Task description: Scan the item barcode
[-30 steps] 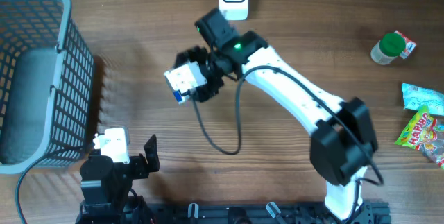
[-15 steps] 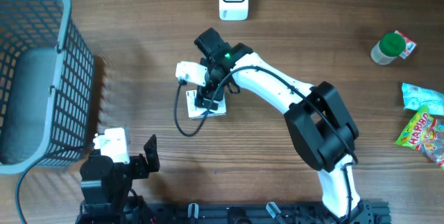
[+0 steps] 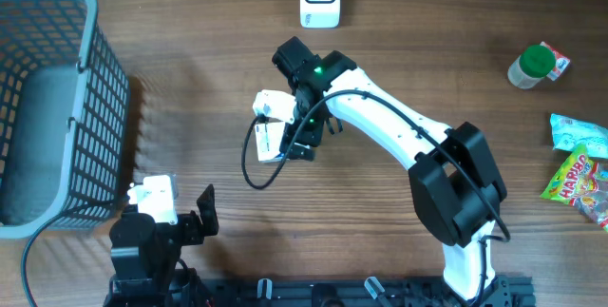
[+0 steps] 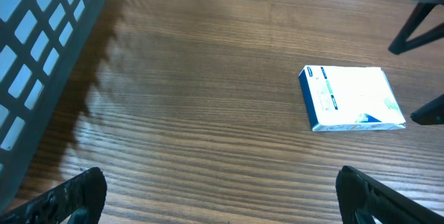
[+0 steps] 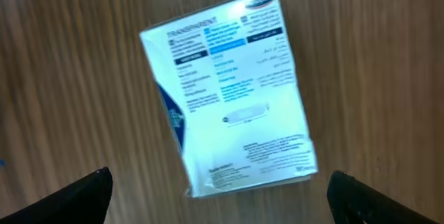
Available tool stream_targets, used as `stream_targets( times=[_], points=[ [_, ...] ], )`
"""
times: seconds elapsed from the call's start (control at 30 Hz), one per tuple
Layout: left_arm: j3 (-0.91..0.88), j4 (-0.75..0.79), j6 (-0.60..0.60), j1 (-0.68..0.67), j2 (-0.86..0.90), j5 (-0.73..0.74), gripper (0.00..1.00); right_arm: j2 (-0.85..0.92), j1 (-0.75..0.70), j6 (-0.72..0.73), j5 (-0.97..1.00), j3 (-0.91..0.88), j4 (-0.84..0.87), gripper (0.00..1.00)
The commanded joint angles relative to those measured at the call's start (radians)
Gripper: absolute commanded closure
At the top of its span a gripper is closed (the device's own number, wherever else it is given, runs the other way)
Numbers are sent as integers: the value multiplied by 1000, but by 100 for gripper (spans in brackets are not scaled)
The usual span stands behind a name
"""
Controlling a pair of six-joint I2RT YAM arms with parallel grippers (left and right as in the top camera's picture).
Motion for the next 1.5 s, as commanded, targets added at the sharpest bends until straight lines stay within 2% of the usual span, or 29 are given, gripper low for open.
stream_targets(
  times=[0.0, 0.2, 0.93, 1.03, 1.13, 1.17, 1.47],
  points=[
    [-5, 2, 5, 5, -5, 11, 0, 0, -3, -99, 63, -10, 72, 0],
    [-5, 2, 5, 5, -5, 11, 0, 51, -3, -141, 68, -10, 77, 0],
    [-5, 2, 4, 5, -5, 11, 0, 246, -2, -128, 62, -10, 56, 0],
    [-5, 2, 5, 5, -5, 11, 0, 245, -2, -128, 74, -9, 70, 10],
    [-5, 2, 5, 5, -5, 11, 0, 245, -2, -127, 119, -8, 87, 36],
    [-5, 2, 4, 5, -5, 11, 0, 245, -2, -127, 130, -8, 90, 38],
    [-6, 2, 5, 5, -5, 11, 0, 216, 0, -109, 161, 82, 92, 37]
  ],
)
